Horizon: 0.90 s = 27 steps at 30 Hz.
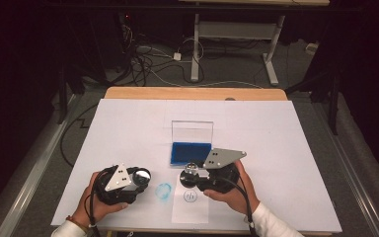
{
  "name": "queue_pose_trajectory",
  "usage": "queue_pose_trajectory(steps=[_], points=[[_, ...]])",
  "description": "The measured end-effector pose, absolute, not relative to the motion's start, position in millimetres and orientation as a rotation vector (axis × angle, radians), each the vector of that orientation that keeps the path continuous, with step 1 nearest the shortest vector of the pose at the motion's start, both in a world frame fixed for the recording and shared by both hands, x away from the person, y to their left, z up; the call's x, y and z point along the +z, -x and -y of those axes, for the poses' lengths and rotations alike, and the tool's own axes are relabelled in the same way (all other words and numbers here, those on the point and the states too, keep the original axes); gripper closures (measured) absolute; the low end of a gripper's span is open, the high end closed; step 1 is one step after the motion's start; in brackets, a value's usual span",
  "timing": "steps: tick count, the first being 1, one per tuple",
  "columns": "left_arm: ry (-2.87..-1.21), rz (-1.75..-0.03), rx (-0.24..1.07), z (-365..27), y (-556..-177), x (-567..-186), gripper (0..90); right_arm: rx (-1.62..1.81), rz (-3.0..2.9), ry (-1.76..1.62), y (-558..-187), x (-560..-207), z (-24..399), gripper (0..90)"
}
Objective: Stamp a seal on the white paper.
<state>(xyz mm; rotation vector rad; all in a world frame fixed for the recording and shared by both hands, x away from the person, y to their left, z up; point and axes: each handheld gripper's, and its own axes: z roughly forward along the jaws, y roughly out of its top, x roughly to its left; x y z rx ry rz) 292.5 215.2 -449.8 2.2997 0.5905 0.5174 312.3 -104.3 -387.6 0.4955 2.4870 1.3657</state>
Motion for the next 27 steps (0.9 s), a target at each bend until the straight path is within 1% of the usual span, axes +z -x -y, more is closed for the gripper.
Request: queue_pose_trajectory(steps=[12,19,27], points=[[-2.304,-0.59,0.521,-216.1,-292.0,-449.4,36.3,1.308,-2.572,-0.488,-298.2,-411.5,100.1,56.9],[-2.304,-0.589,0.523,-216.6,-291.5,-449.0,36.2,1.245,-2.612,-0.481,-298.9,-425.1,94.8,56.9],[-2.307,-0.586,0.521,-216.7,-291.6,-449.2,36.3,1.206,-2.615,-0.487,-300.4,-431.9,94.8,56.8]])
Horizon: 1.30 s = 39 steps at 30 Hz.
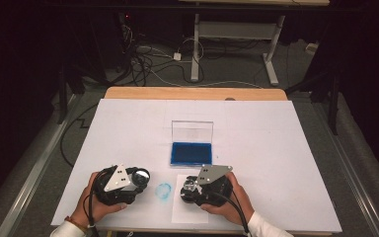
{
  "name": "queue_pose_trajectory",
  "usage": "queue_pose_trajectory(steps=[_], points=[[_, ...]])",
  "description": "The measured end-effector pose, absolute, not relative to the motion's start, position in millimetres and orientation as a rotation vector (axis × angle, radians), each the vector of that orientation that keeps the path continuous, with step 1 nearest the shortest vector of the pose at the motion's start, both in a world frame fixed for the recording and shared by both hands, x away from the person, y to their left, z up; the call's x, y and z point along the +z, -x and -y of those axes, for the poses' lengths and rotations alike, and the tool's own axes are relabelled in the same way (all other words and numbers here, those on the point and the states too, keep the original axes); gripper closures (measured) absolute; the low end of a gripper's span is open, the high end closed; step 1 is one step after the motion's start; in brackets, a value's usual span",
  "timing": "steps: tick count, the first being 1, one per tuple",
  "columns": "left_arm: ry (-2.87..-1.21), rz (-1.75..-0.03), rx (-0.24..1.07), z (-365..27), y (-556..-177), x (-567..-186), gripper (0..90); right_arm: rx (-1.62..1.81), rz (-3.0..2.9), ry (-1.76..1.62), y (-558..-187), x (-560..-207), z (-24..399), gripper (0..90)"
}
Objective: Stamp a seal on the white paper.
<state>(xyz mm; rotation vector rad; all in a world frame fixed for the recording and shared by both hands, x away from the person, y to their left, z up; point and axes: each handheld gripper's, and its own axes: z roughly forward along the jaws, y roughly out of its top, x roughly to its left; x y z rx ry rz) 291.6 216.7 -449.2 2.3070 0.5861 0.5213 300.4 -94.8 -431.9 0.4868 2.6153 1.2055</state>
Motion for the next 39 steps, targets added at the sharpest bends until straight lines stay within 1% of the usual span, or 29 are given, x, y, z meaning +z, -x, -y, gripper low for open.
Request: queue_pose_trajectory(steps=[13,39], points=[[-2.311,-0.583,0.515,-216.1,-291.8,-450.2,36.3,1.138,-2.648,-0.481,-302.7,-442.7,92.8,56.8],[-2.332,-0.575,0.502,-211.8,-292.4,-453.3,36.2,1.09,-2.645,-0.454,-296.5,-443.5,92.2,56.9]])
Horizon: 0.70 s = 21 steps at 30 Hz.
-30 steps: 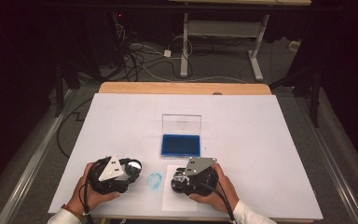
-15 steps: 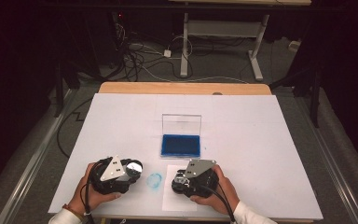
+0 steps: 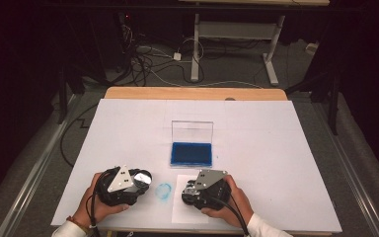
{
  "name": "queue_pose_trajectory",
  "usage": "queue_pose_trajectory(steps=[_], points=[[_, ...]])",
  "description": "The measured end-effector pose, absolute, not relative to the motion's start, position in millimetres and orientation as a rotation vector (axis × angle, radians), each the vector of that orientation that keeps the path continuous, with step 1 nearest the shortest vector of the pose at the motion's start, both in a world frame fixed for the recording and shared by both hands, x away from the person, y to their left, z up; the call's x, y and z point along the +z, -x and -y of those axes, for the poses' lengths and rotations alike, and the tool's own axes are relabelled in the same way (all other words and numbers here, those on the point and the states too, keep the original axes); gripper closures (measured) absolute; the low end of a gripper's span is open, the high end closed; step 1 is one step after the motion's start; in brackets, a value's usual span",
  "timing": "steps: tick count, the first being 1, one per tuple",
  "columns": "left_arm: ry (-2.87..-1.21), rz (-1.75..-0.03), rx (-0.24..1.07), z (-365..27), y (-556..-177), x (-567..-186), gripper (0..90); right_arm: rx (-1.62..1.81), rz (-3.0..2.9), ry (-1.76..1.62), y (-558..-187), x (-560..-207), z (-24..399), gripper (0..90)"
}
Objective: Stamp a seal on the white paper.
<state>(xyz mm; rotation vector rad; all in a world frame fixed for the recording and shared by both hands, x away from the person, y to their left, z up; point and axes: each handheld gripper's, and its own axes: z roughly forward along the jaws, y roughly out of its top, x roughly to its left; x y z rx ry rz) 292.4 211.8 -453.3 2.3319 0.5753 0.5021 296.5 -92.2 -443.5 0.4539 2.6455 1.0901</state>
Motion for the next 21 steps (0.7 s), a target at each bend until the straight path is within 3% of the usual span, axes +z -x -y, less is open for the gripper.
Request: queue_pose_trajectory(steps=[21], points=[[-2.338,-0.573,0.499,-211.7,-292.4,-453.5,36.2,1.041,-2.668,-0.424,-297.0,-441.2,90.0,56.9]])
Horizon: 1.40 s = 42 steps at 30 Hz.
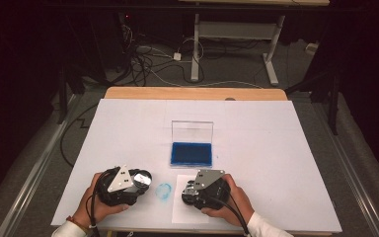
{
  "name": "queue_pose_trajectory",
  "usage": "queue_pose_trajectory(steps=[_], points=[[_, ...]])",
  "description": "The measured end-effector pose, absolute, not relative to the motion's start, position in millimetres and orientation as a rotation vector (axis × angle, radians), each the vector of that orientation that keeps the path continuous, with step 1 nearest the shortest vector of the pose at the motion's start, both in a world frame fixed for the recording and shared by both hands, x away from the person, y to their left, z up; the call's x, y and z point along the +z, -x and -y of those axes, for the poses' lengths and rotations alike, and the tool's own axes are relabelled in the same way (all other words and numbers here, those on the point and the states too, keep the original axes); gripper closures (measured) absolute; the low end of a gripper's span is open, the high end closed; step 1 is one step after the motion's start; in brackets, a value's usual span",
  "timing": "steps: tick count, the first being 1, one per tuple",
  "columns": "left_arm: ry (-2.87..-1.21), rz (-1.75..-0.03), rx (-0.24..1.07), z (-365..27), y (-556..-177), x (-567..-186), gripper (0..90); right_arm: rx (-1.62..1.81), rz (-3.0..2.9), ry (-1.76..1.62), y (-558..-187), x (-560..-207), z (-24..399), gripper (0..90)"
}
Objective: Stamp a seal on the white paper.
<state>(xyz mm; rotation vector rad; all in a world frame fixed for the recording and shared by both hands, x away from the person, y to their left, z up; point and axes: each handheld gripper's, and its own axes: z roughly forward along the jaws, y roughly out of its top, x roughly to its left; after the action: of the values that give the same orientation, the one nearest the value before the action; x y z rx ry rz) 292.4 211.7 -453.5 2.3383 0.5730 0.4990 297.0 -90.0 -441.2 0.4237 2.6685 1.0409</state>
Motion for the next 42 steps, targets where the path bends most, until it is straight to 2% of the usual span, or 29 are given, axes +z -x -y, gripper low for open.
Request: queue_pose_trajectory(steps=[42], points=[[-2.337,-0.565,0.501,-209.9,-291.4,-453.0,36.2,1.018,-2.667,-0.411,-296.8,-441.6,88.5,56.9]])
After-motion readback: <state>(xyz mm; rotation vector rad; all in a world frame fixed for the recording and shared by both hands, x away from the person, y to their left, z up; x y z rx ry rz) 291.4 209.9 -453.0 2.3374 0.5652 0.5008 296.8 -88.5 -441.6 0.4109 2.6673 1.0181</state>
